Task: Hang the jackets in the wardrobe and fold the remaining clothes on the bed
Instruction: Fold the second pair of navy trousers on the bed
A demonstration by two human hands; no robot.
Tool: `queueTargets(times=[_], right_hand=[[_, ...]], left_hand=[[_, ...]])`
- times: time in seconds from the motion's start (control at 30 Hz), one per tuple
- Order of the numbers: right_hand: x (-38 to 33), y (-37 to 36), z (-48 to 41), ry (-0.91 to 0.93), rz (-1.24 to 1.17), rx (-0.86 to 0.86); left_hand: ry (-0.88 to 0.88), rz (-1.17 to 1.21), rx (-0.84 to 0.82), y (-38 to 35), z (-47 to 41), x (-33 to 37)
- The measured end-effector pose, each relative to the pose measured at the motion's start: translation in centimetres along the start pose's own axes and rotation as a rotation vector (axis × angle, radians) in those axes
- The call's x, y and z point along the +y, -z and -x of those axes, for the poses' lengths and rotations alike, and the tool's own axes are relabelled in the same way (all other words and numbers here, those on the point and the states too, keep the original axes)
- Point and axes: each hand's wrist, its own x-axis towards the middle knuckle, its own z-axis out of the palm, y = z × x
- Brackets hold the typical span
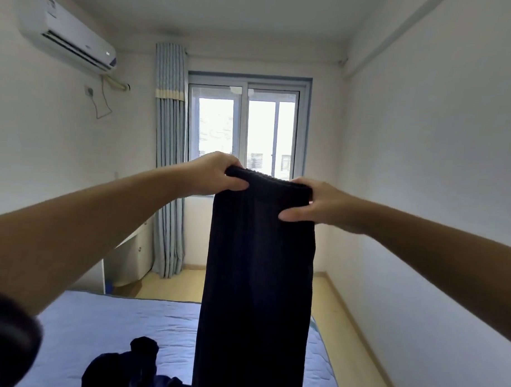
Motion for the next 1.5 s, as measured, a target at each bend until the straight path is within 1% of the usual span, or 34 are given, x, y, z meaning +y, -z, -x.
queueTargets(times=[0.1, 0.17, 0.23, 0.27, 0.3, 0.33, 0.37, 0.4, 0.43, 0.5, 0.53, 0.57, 0.6, 0.63, 0.67, 0.7, 0.73, 0.77, 0.8, 0.87, 0.93, 0.97, 1.03, 1.1, 1.2, 1.27, 1.33, 1.4, 1.43, 1.5], right_hand=[[0.7, -0.4, -1.0, -0.049, 0.063, 0.119], [0.1, 0.1, -1.7, -0.059, 0.06, 0.147], [-0.5, 0.6, -2.1, 0.001, 0.058, 0.208], [-0.5, 0.6, -2.3, 0.037, 0.059, 0.253], [-0.5, 0.4, -2.4, 0.046, 0.07, 0.281], [-0.4, 0.1, -2.3, 0.017, 0.093, 0.263], [-0.2, -0.3, -2.2, -0.038, 0.123, 0.202], [0.0, -0.8, -2.0, -0.078, 0.146, 0.15], [0.2, -1.1, -2.0, -0.083, 0.151, 0.157], [0.1, -1.1, -1.8, 0.003, 0.068, 0.355], [0.0, -0.9, -1.5, 0.034, 0.024, 0.427], [0.0, -0.7, -1.2, 0.024, 0.013, 0.419], [0.0, -0.7, -0.8, -0.022, 0.041, 0.332], [0.2, -0.9, -0.3, -0.075, 0.076, 0.231], [0.6, -1.2, 0.2, -0.094, 0.081, 0.186], [0.7, -1.4, 0.6, -0.076, 0.052, 0.199], [0.5, -1.3, 1.0, -0.046, 0.003, 0.228], [0.4, -0.9, 1.5, -0.04, -0.054, 0.235], [0.2, -0.2, 1.9, -0.063, -0.109, 0.188], [-0.4, 1.4, 3.1, -0.155, -0.176, -0.031], [-1.0, 2.8, 4.3, -0.179, -0.207, -0.229], [-1.4, 3.3, 4.8, -0.156, -0.231, -0.291], [-2.0, 3.9, 5.5, -0.095, -0.308, -0.361], [-2.6, 4.5, 5.8, -0.055, -0.38, -0.381], [-3.0, 5.7, 5.3, -0.021, -0.412, -0.38], [-2.8, 6.4, 4.5, -0.025, -0.412, -0.383], [-1.6, 6.9, 3.1, -0.075, -0.398, -0.376], [0.9, 6.8, 1.1, -0.167, -0.382, -0.374], [2.6, 6.4, -0.1, -0.23, -0.351, -0.338], [6.4, 5.1, -3.1, -0.349, -0.203, -0.173]], left_hand=[[0.018, -0.06, -0.07, -0.4, -0.2, -0.6], [0.024, -0.115, -0.04, -0.1, -0.4, -0.4], [0.014, -0.107, 0.044, 0.6, -0.9, -0.1], [0.015, -0.105, 0.061, 0.8, -1.0, 0.0], [0.022, -0.137, 0.03, 0.9, -0.9, 0.0], [0.041, -0.196, -0.044, 0.8, -0.6, 0.1], [0.072, -0.251, -0.118, 0.5, -0.3, 0.0], [0.095, -0.272, -0.137, 0.1, 0.0, -0.2], [0.103, -0.249, -0.094, -0.3, 0.2, -0.5], [0.102, -0.007, 0.101, -0.9, 0.5, -1.1], [0.107, 0.127, 0.132, -1.1, 0.7, -1.2], [0.132, 0.217, 0.066, -1.3, 1.0, -1.1], [0.167, 0.232, -0.057, -1.6, 1.3, -1.1], [0.187, 0.206, -0.147, -2.0, 1.6, -1.2], [0.182, 0.193, -0.164, -2.3, 1.8, -1.3], [0.164, 0.223, -0.139, -2.4, 2.1, -1.3], [0.143, 0.289, -0.114, -2.2, 2.3, -1.4], [0.118, 0.367, -0.124, -2.1, 2.6, -1.3], [0.096, 0.436, -0.166, -1.8, 2.9, -1.3], [0.063, 0.516, -0.315, -1.4, 3.7, -0.8], [0.019, 0.57, -0.411, -1.1, 4.4, -0.3], [-0.007, 0.613, -0.436, -0.9, 4.6, -0.2], [-0.06, 0.696, -0.456, -0.3, 4.8, 0.4], [-0.111, 0.735, -0.44, 0.5, 4.6, 1.0], [-0.17, 0.755, -0.409, 1.8, 3.6, 1.5], [-0.167, 0.75, -0.405, 2.0, 2.3, 1.4], [-0.116, 0.72, -0.415, 1.6, 0.7, 0.7], [-0.042, 0.635, -0.454, 0.3, -1.4, -0.8], [-0.002, 0.549, -0.461, -1.0, -2.7, -1.9], [0.077, 0.287, -0.408, -4.6, -6.1, -4.1]])
